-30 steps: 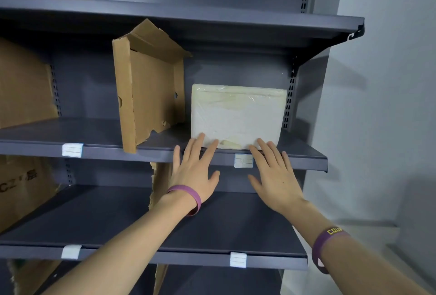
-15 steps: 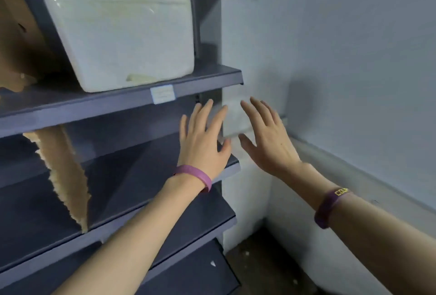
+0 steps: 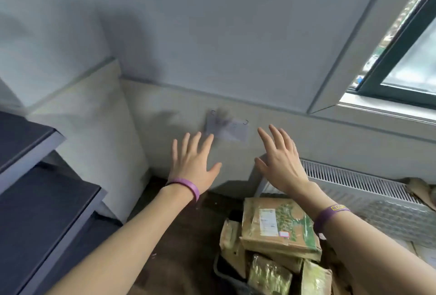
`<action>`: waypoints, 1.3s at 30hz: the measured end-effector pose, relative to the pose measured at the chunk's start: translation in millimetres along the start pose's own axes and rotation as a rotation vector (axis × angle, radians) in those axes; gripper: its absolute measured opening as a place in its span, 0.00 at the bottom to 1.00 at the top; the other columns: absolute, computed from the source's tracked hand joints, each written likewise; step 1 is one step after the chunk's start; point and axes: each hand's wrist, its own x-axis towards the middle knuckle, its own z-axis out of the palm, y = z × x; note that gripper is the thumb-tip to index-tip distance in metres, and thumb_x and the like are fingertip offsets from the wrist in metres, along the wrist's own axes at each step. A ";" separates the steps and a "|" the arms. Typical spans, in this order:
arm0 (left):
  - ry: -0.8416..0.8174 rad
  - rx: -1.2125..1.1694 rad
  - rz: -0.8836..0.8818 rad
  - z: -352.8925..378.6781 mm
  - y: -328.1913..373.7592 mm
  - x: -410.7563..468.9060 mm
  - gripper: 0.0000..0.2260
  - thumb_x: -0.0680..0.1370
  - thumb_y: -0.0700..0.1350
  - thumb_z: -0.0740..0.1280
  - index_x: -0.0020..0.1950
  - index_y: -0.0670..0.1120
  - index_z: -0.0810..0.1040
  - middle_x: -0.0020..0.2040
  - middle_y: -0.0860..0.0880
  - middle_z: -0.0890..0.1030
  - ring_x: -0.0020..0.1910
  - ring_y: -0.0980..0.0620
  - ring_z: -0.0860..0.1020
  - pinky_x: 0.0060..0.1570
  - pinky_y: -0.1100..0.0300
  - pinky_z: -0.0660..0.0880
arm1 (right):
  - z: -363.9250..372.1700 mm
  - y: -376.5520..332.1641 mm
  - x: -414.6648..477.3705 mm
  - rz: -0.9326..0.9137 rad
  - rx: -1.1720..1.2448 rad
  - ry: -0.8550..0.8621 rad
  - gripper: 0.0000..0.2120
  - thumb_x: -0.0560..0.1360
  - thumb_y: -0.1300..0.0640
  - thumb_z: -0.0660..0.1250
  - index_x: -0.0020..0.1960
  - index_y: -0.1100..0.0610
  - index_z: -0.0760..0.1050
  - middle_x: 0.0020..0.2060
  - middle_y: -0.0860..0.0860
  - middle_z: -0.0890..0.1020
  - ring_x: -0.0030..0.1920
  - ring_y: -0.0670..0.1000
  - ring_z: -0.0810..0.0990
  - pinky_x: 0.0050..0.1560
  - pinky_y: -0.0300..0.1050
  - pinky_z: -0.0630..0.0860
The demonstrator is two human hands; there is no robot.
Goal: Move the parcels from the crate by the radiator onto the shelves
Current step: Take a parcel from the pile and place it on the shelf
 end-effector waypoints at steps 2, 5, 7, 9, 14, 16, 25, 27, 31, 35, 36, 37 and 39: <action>-0.066 0.008 0.039 30.0 24.7 6.5 0.32 0.76 0.62 0.56 0.77 0.56 0.49 0.78 0.48 0.52 0.77 0.45 0.47 0.73 0.44 0.39 | 15.5 39.8 -21.4 0.088 -0.034 -0.048 0.36 0.77 0.46 0.63 0.79 0.51 0.50 0.78 0.56 0.52 0.76 0.60 0.49 0.75 0.57 0.52; -0.171 0.038 0.077 83.2 60.5 7.8 0.31 0.77 0.63 0.54 0.77 0.56 0.47 0.78 0.48 0.51 0.77 0.44 0.45 0.73 0.43 0.39 | 47.0 94.3 -50.6 0.183 -0.057 -0.119 0.36 0.76 0.45 0.62 0.78 0.50 0.50 0.77 0.56 0.53 0.76 0.59 0.50 0.74 0.57 0.52; -0.267 0.055 0.097 122.3 83.6 1.7 0.31 0.78 0.62 0.54 0.77 0.55 0.46 0.78 0.48 0.50 0.77 0.44 0.44 0.72 0.43 0.38 | 74.2 125.7 -67.3 0.215 -0.067 -0.191 0.36 0.76 0.45 0.62 0.78 0.51 0.50 0.77 0.56 0.54 0.76 0.60 0.51 0.74 0.58 0.53; -0.378 0.075 0.103 162.5 104.9 -7.8 0.32 0.78 0.62 0.54 0.78 0.55 0.46 0.79 0.48 0.50 0.77 0.44 0.44 0.72 0.42 0.38 | 106.9 153.7 -82.5 0.230 -0.081 -0.284 0.36 0.77 0.44 0.62 0.78 0.51 0.49 0.77 0.56 0.53 0.76 0.60 0.51 0.74 0.59 0.54; -0.575 0.139 0.054 265.2 136.4 -16.1 0.31 0.78 0.62 0.54 0.78 0.55 0.45 0.79 0.48 0.49 0.77 0.43 0.44 0.72 0.42 0.39 | 195.3 216.8 -98.9 0.193 -0.060 -0.482 0.38 0.76 0.41 0.61 0.79 0.50 0.46 0.78 0.55 0.50 0.77 0.60 0.49 0.74 0.57 0.54; -0.640 0.162 0.011 301.2 142.3 -12.6 0.32 0.78 0.62 0.54 0.78 0.55 0.45 0.79 0.47 0.49 0.77 0.43 0.44 0.72 0.42 0.39 | 227.6 238.9 -100.4 0.168 -0.056 -0.551 0.38 0.77 0.40 0.60 0.79 0.49 0.45 0.78 0.55 0.49 0.77 0.60 0.49 0.74 0.58 0.54; -0.695 0.218 -0.075 444.9 147.2 17.6 0.33 0.77 0.67 0.49 0.78 0.55 0.45 0.79 0.46 0.50 0.77 0.42 0.46 0.72 0.41 0.42 | 337.4 316.4 -87.5 0.190 -0.112 -0.666 0.34 0.78 0.41 0.58 0.78 0.46 0.46 0.78 0.57 0.46 0.76 0.67 0.46 0.71 0.63 0.57; -0.737 0.235 -0.114 468.1 143.6 14.4 0.35 0.76 0.69 0.47 0.78 0.56 0.42 0.79 0.44 0.49 0.76 0.40 0.48 0.72 0.40 0.44 | 353.0 322.5 -92.4 0.205 -0.110 -0.690 0.32 0.78 0.39 0.56 0.77 0.44 0.46 0.78 0.57 0.43 0.74 0.70 0.46 0.70 0.66 0.58; -0.885 0.223 -0.243 497.8 140.7 -2.3 0.38 0.72 0.74 0.47 0.74 0.63 0.33 0.77 0.38 0.50 0.71 0.35 0.63 0.68 0.38 0.58 | 371.0 325.7 -109.6 0.345 -0.038 -0.695 0.31 0.77 0.36 0.57 0.76 0.40 0.47 0.76 0.57 0.34 0.71 0.73 0.50 0.65 0.66 0.65; -1.027 0.028 -0.385 512.3 139.6 -21.5 0.35 0.73 0.72 0.49 0.67 0.69 0.26 0.77 0.36 0.50 0.64 0.35 0.71 0.61 0.40 0.67 | 377.0 322.8 -121.1 0.369 0.102 -0.620 0.30 0.79 0.42 0.60 0.76 0.44 0.52 0.74 0.62 0.33 0.64 0.68 0.65 0.60 0.57 0.72; -1.025 -0.031 -0.408 513.5 139.3 -24.8 0.34 0.74 0.71 0.50 0.67 0.70 0.27 0.76 0.36 0.51 0.62 0.35 0.73 0.58 0.43 0.70 | 377.9 322.5 -122.1 0.354 0.126 -0.609 0.29 0.79 0.44 0.60 0.76 0.44 0.52 0.74 0.62 0.33 0.64 0.67 0.65 0.58 0.56 0.73; -1.011 -0.085 -0.429 513.7 138.9 -27.9 0.34 0.74 0.70 0.51 0.68 0.70 0.28 0.75 0.36 0.54 0.60 0.36 0.73 0.54 0.47 0.71 | 378.4 321.9 -123.6 0.340 0.133 -0.609 0.29 0.79 0.44 0.60 0.76 0.44 0.52 0.75 0.60 0.34 0.65 0.67 0.64 0.58 0.56 0.73; -0.968 -0.164 -0.470 513.1 138.9 -32.4 0.35 0.74 0.69 0.55 0.69 0.71 0.32 0.70 0.37 0.58 0.60 0.36 0.72 0.52 0.49 0.70 | 379.8 320.9 -127.3 0.305 0.102 -0.616 0.30 0.80 0.44 0.59 0.77 0.44 0.50 0.76 0.56 0.35 0.66 0.67 0.62 0.59 0.56 0.73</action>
